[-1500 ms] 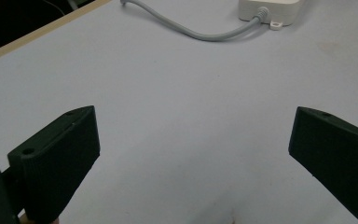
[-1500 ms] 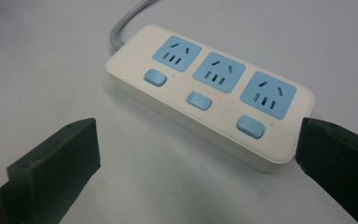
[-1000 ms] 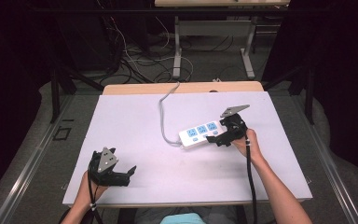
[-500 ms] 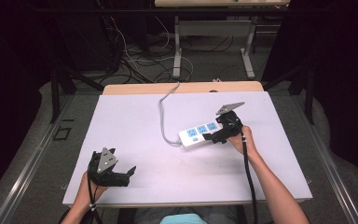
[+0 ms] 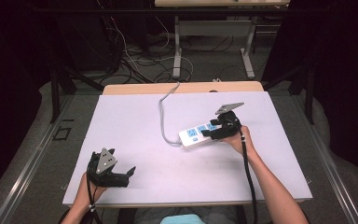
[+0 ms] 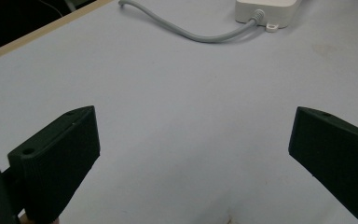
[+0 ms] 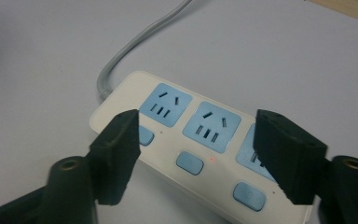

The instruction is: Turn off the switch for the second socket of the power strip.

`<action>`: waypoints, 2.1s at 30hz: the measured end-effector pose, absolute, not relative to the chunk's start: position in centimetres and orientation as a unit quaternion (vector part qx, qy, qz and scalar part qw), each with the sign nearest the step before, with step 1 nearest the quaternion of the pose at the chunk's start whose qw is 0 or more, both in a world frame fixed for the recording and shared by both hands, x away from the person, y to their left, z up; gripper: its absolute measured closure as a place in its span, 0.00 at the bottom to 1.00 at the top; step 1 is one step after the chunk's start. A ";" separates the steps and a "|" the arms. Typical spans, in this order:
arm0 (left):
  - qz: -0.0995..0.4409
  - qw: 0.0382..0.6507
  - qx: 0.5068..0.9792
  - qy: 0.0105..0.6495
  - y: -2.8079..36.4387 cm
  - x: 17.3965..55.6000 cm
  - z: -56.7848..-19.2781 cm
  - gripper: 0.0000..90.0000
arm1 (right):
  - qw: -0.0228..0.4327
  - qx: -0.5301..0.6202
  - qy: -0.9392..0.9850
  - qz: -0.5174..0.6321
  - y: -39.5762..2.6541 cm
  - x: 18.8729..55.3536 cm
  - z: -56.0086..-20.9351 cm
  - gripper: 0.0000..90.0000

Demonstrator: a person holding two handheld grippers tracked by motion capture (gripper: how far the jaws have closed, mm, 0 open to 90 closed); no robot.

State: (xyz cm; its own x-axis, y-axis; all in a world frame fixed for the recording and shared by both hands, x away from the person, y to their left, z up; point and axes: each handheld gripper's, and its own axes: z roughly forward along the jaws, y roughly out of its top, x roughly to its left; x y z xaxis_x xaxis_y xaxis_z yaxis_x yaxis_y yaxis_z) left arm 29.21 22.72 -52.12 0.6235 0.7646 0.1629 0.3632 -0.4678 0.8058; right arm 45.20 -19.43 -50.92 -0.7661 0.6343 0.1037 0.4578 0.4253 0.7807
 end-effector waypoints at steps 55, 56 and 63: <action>0.269 0.368 0.819 0.348 22.6 29.1 -52.2 0.03 | 0.125 0.335 0.855 0.377 -17.9 45.1 -53.3 1.00; 0.273 0.365 0.821 0.345 22.6 29.2 -52.2 0.03 | 0.125 0.335 0.855 0.377 -17.9 45.1 -53.3 1.00; 0.269 0.370 0.817 0.350 22.6 29.1 -52.2 0.03 | 0.121 0.345 0.857 0.364 -18.2 45.1 -53.2 1.00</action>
